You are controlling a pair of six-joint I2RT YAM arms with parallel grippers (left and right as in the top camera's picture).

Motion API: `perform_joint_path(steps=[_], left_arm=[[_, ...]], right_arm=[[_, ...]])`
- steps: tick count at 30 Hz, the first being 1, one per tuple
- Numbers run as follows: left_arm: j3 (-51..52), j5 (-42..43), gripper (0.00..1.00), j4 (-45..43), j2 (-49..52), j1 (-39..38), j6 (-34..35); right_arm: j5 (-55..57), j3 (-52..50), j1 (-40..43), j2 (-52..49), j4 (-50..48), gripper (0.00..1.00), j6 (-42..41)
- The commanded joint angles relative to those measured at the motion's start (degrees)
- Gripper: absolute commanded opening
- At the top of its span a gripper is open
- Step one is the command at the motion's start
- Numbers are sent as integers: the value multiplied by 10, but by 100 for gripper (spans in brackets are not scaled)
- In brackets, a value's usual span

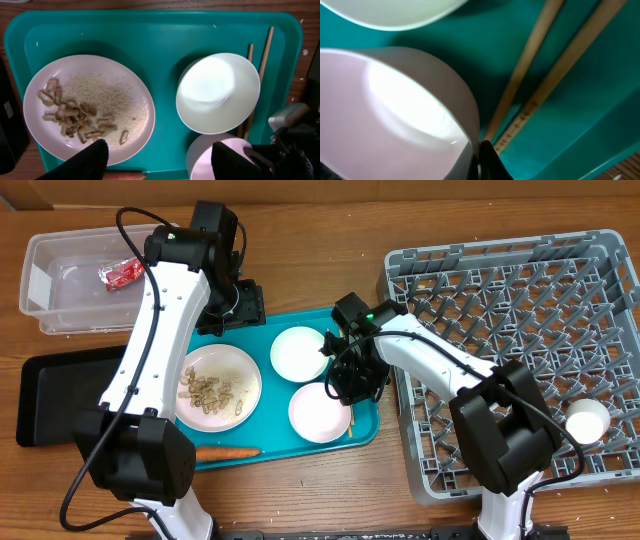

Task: Sort waste into correct bins and load items into the dishwasher

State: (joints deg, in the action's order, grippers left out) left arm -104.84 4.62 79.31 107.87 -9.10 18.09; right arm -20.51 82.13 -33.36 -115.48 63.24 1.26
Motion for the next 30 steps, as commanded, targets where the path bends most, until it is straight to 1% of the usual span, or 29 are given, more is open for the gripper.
perform_joint_path(steps=[1, 4, 8, 11, 15, 16, 21, 25, 30], left_arm=[[0, -6, 68, 0, -2, 5, 8], [0, -9, 67, -1, -2, 5, 8], [0, -29, 67, 0, -2, 5, 8], [0, -44, 66, -2, -2, 7, 8], [0, -49, 65, -18, -2, 17, 8], [0, -49, 65, -25, -2, 25, 8], [0, -49, 66, -40, -2, 38, 8], [0, -49, 68, -59, -2, 47, 8], [0, -50, 69, -63, -2, 51, 8]], right_arm=[[-1, 0, 0, -1, 8, 4, 0], [-1, 20, 2, 7, 31, 4, 0], [1, 65, 14, 42, 50, 4, 0], [42, 104, 33, 80, 54, 4, -11], [172, 148, 75, 122, 54, 4, -53], [223, 161, 101, 137, 53, 4, -63], [347, 169, 181, 167, 27, 4, -78], [503, 169, 256, 172, -11, 4, -106], [648, 169, 327, 172, -71, 4, -118]])
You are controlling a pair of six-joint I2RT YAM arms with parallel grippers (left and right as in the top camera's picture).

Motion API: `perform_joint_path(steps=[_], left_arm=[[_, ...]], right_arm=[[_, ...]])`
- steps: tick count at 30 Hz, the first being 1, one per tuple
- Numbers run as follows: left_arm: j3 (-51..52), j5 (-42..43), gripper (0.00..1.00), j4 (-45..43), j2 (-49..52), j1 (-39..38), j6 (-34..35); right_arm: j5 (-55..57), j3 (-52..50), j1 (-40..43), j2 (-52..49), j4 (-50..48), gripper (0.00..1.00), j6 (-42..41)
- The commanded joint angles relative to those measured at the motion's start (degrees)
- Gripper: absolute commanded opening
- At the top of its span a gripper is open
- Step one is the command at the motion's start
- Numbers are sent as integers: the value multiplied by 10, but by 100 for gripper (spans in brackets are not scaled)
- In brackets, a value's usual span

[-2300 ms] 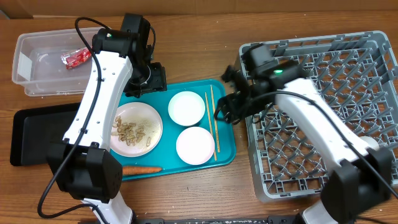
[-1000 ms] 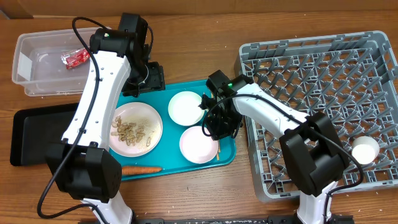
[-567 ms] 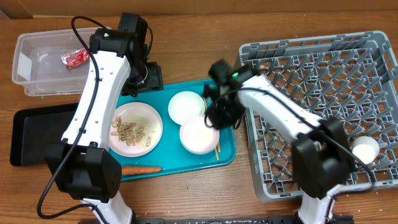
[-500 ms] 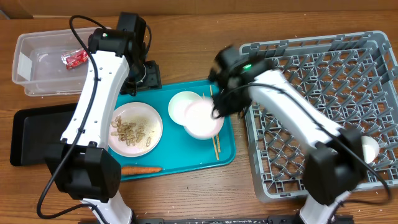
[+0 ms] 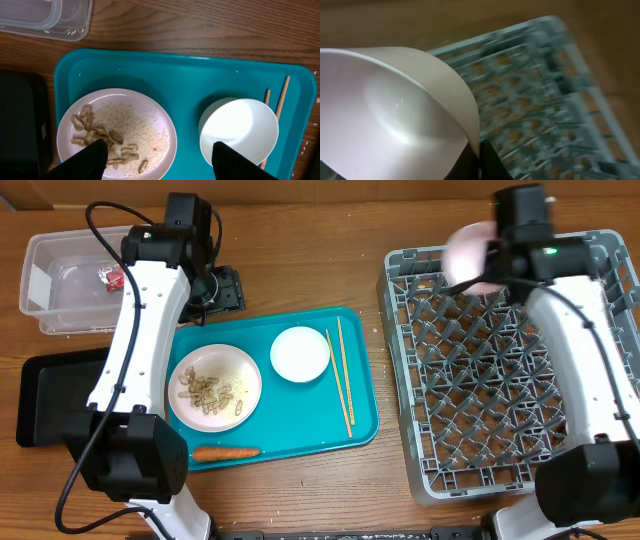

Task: Sort waste into correct bins and load items into the dishwasher

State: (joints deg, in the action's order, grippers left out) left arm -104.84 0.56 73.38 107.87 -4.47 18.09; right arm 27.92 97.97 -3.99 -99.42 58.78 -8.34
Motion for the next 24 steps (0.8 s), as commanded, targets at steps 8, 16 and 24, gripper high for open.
perform_joint_path(steps=[8, 16, 24], left_arm=[[0, -10, 69, -6, -2, 4, 8], [0, -5, 69, -19, -2, 4, 45], [0, -6, 69, -23, -2, 4, 45]], right_arm=[[371, 6, 125, -12, -85, 4, -22], [402, 6, 185, -101, -76, 4, -22], [375, 6, 164, -188, -58, 4, -22]])
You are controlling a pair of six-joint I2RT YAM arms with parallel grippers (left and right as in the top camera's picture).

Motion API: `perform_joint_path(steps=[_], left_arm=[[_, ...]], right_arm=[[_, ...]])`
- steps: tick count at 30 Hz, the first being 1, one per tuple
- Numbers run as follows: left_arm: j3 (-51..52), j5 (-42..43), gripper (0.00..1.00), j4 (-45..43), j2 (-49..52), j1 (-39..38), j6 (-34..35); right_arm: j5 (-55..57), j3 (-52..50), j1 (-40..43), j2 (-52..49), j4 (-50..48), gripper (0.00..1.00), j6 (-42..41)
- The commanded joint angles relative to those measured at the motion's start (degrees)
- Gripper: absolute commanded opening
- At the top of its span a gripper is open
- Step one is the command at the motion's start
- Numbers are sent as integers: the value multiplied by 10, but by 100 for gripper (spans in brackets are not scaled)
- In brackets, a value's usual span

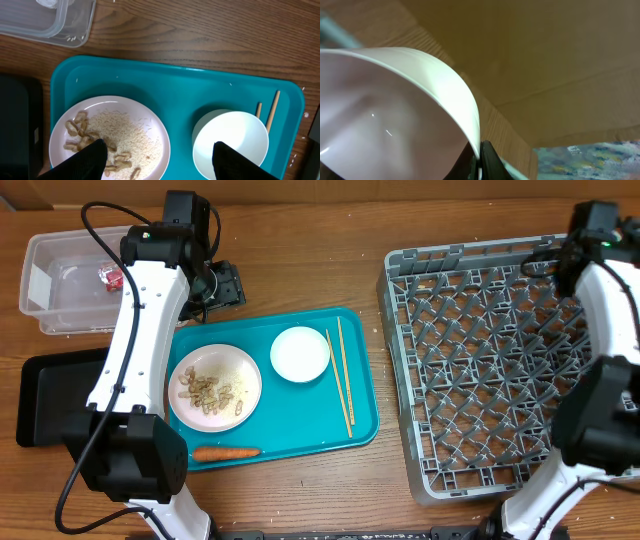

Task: Sort waste into correct bins and load items into the dishwasher

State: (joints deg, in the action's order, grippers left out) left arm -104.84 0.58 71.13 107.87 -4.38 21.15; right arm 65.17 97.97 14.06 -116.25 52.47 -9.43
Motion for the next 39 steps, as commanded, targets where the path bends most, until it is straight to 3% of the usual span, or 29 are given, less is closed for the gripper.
perform_joint_path(steps=[1, 8, 12, 20, 30, 34, 39], left_arm=[[0, -6, 69, -1, -2, 3, 14], [0, -6, 70, 0, -2, 3, 14], [0, -6, 71, 0, -2, 3, 14], [0, -10, 74, 0, -2, 3, 5], [0, -10, 74, 2, -2, 3, -4], [0, -10, 75, 2, -2, 3, -4], [0, -10, 75, 2, -2, 3, -6]], right_arm=[[3, 6, -24, -28, 13, 4, -11], [-79, 6, -76, -40, 47, 6, -26], [-138, 6, -101, -40, 75, 33, -26], [-177, 8, -126, -37, 138, 57, -72], [-234, 11, -125, 43, 158, 61, -88], [-336, 24, -125, 94, 156, 72, -47], [-434, 26, -120, 120, 179, 63, -2]])
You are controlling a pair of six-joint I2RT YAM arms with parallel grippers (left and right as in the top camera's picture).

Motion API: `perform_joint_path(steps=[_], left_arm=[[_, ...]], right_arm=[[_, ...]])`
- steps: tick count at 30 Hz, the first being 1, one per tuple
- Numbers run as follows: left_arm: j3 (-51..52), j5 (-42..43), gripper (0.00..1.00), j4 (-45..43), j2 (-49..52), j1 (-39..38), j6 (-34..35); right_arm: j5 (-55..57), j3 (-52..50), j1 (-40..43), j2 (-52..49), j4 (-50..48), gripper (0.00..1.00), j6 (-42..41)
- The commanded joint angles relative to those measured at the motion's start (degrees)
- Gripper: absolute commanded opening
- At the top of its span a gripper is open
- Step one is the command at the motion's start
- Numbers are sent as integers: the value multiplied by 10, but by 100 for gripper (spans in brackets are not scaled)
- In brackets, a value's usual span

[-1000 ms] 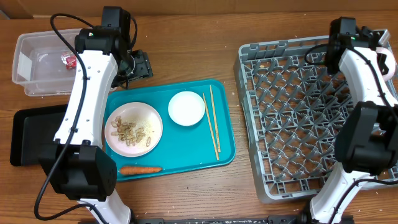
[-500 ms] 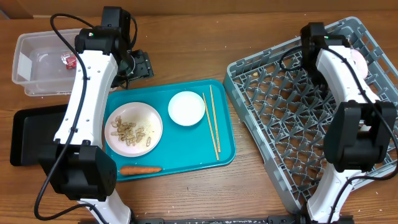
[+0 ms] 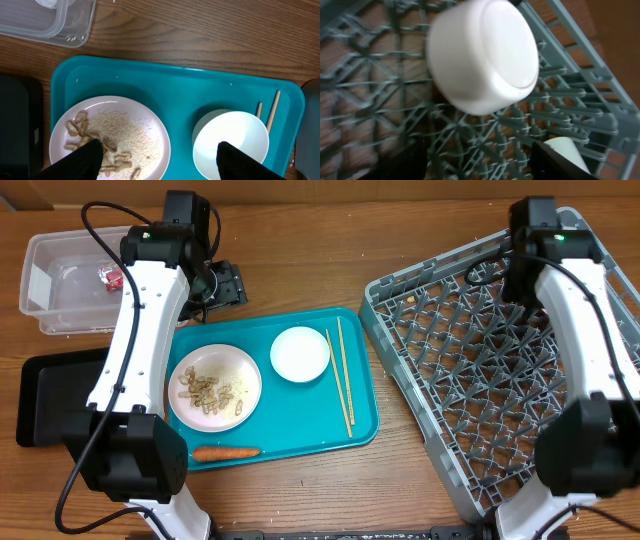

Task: Sort waste into correct bins and load items into the dishwasher
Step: 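Set the pink bowl in the rack and release with right gripper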

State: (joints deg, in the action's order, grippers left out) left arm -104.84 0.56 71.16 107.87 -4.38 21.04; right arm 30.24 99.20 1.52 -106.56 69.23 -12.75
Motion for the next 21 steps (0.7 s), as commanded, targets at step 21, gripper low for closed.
perform_joint_path(steps=[21], left_arm=[[0, -10, 77, -1, -2, 3, -5]], right_arm=[[-474, -62, -21, 3, 118, 57, 292]])
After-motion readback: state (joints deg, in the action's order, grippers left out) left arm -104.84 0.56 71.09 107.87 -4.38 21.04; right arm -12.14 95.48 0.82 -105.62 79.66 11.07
